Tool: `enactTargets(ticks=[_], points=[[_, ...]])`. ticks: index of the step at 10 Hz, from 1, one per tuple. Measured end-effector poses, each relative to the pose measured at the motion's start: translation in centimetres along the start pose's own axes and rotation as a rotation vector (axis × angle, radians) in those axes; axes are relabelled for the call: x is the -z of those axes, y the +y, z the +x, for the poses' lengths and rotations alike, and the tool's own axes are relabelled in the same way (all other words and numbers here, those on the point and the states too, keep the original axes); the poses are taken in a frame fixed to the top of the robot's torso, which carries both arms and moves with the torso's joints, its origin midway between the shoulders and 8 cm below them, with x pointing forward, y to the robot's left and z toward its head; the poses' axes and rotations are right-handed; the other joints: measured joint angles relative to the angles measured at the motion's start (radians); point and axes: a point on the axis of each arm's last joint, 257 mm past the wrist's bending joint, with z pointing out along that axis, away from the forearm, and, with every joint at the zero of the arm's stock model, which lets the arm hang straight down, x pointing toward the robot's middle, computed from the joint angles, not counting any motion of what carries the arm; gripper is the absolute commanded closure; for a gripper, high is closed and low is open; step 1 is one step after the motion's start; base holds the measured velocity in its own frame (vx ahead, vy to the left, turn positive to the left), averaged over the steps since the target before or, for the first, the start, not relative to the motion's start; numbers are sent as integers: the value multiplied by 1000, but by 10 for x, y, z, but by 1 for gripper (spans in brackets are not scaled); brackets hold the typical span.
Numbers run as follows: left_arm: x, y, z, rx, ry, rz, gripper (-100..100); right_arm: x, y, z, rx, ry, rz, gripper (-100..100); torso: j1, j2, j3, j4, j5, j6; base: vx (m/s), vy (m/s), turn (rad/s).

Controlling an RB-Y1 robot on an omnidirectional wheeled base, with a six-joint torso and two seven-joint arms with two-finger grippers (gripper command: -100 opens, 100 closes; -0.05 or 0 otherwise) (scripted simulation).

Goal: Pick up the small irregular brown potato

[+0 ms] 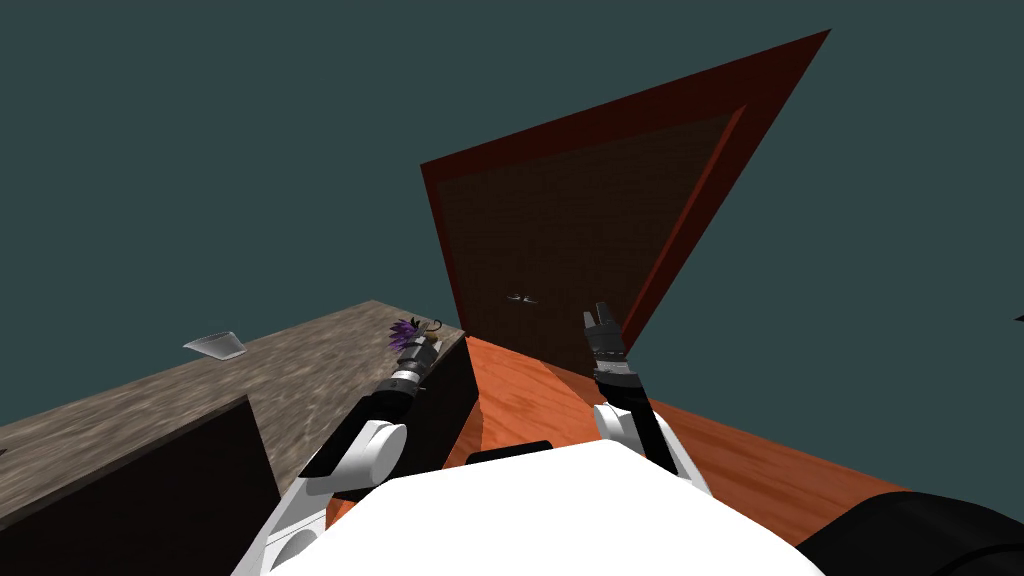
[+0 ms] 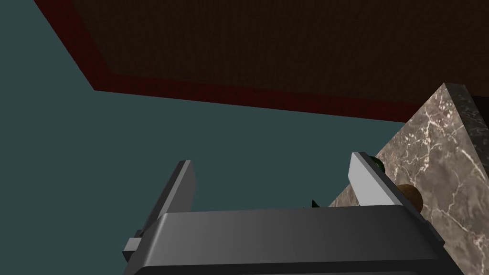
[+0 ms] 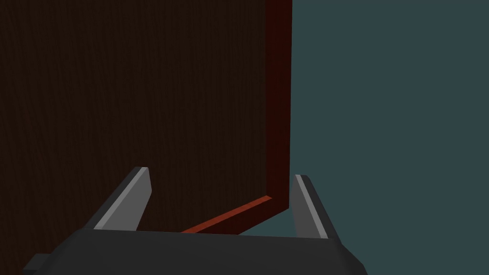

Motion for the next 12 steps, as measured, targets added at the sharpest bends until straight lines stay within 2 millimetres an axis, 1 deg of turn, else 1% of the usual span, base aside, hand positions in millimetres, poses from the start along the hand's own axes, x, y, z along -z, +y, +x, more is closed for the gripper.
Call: enactTargets(ticks=[5, 8, 12], points=[[-5, 23, -2, -28, 8, -101, -100, 0, 0, 0, 0, 0, 0, 0, 1, -1, -1, 0, 0, 0, 12, -46, 20], [-7, 40, -5, -55, 15, -180, -100, 0, 0, 0, 0, 0, 0, 0, -1, -1, -1, 0, 0, 0, 14, -59, 19], [-4, 61, -7, -80, 20, -271, -100, 0, 0, 0, 0, 0, 0, 0, 2, -1, -1, 0, 0, 0, 20, -36, 23]])
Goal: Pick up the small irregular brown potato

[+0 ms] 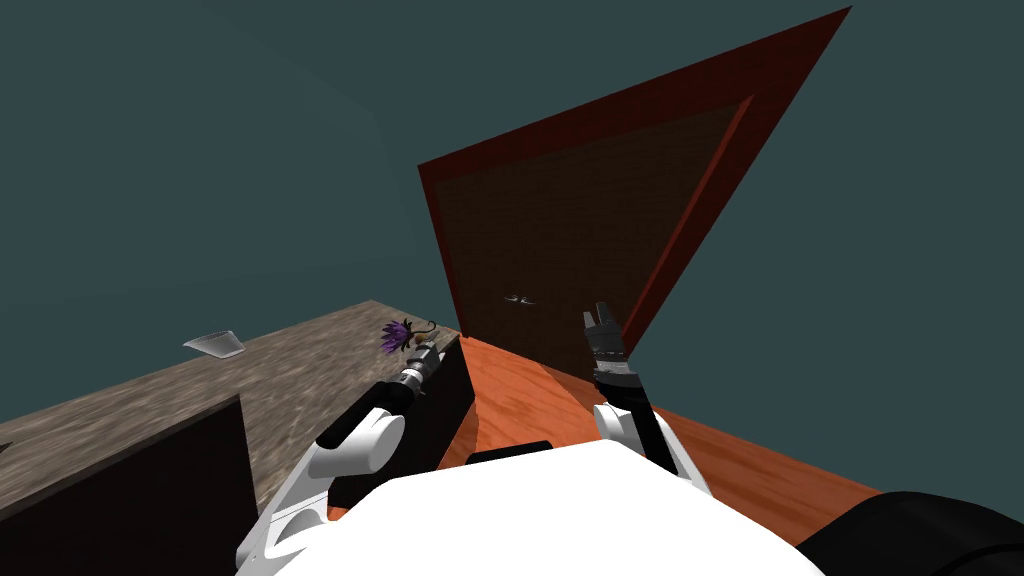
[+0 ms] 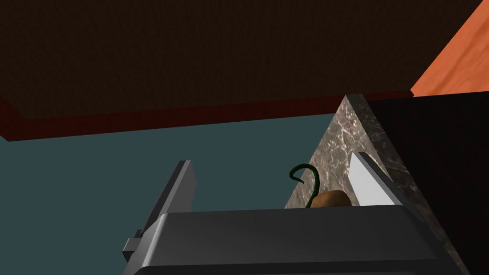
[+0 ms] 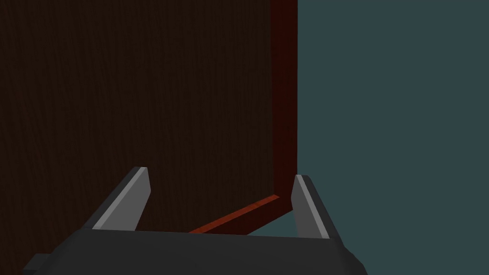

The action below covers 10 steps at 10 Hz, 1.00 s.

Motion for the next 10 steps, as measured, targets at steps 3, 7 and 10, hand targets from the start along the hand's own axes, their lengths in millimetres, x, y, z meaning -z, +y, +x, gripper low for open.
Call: enactTargets(ticks=[3, 7, 10], points=[[-4, 16, -3, -37, 8, -77, -100, 0, 0, 0, 0, 0, 0, 0, -2, -1, -1, 0, 0, 0, 35, -54, 27], [-4, 40, -9, -76, 14, -180, -100, 0, 0, 0, 0, 0, 0, 0, -1, -2, -1, 0, 0, 0, 32, -30, 14], [-3, 56, -12, -105, 18, -254, -100, 0, 0, 0, 0, 0, 0, 0, 0, -2, -1, -1, 0, 0, 58, -41, 33]])
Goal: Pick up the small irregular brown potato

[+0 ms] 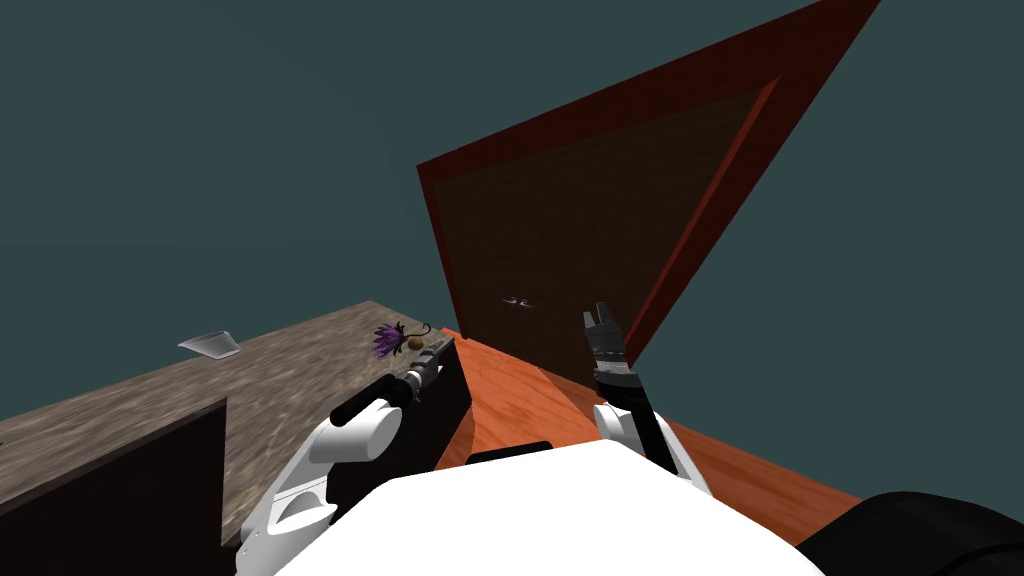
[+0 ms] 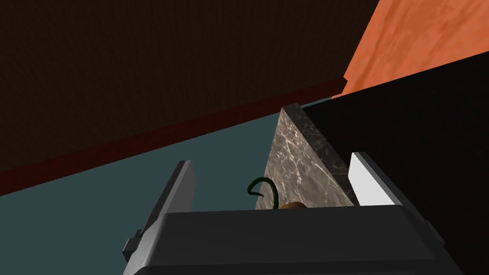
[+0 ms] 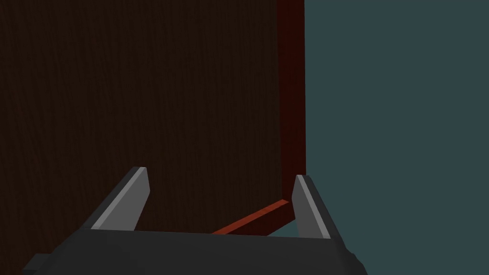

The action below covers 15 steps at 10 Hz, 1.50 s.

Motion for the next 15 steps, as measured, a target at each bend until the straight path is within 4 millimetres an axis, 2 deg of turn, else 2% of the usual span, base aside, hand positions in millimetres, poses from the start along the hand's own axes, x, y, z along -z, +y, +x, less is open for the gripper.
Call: enactTargets(ticks=[8, 15], points=[[-2, 40, -11, -91, 6, -191, -100, 0, 0, 0, 0, 0, 0, 0, 1, -1, -1, 0, 0, 0, 61, -26, 23], [5, 78, -38, -195, -1, -394, -100, 0, 0, 0, 0, 0, 0, 0, 2, -5, -3, -1, 0, 0, 104, -21, 34]])
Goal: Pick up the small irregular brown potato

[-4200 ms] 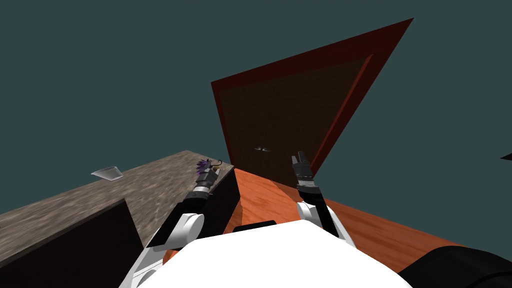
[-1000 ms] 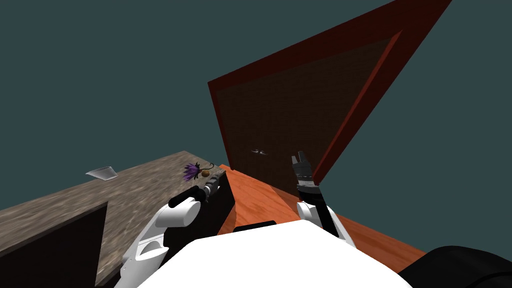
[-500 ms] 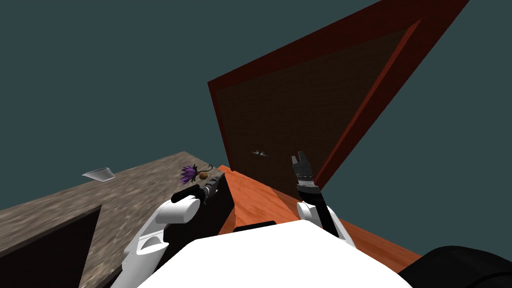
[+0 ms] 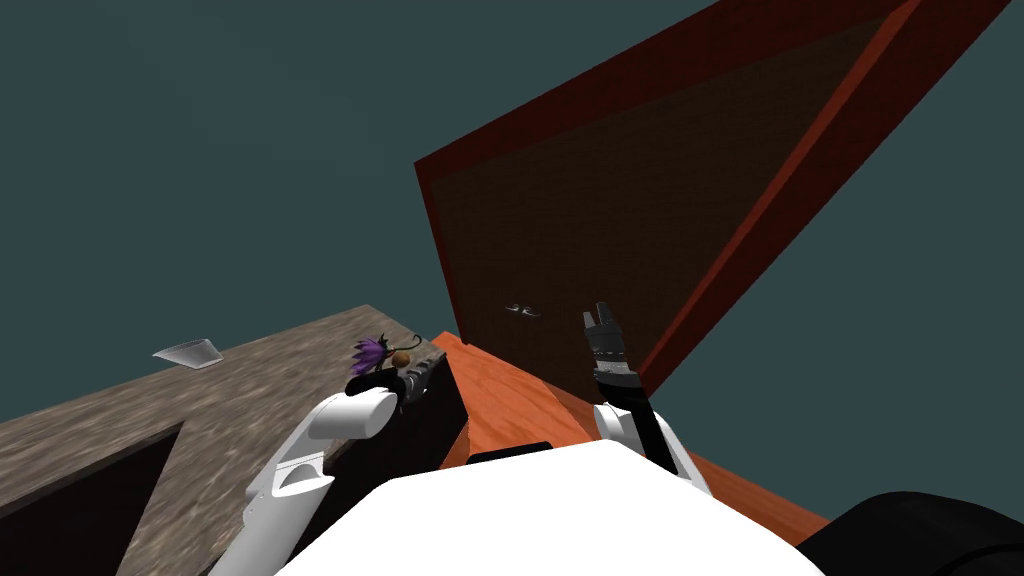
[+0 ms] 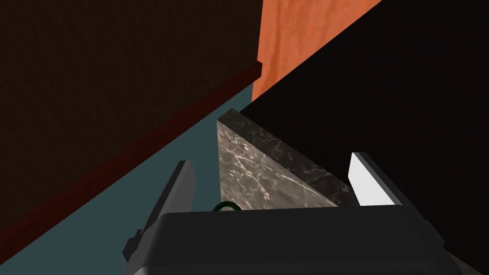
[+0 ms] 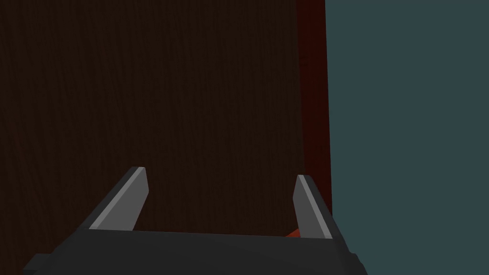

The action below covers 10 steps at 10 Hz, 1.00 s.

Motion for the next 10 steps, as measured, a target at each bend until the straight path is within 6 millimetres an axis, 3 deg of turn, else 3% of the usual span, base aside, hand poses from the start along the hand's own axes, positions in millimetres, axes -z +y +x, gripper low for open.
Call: enactTargets(ticks=[10], points=[[6, 53, -40, -119, -33, -268, -100, 0, 0, 0, 0, 0, 0, 0, 1, 0, 0, 0, 0, 0, 103, -2, 42]])
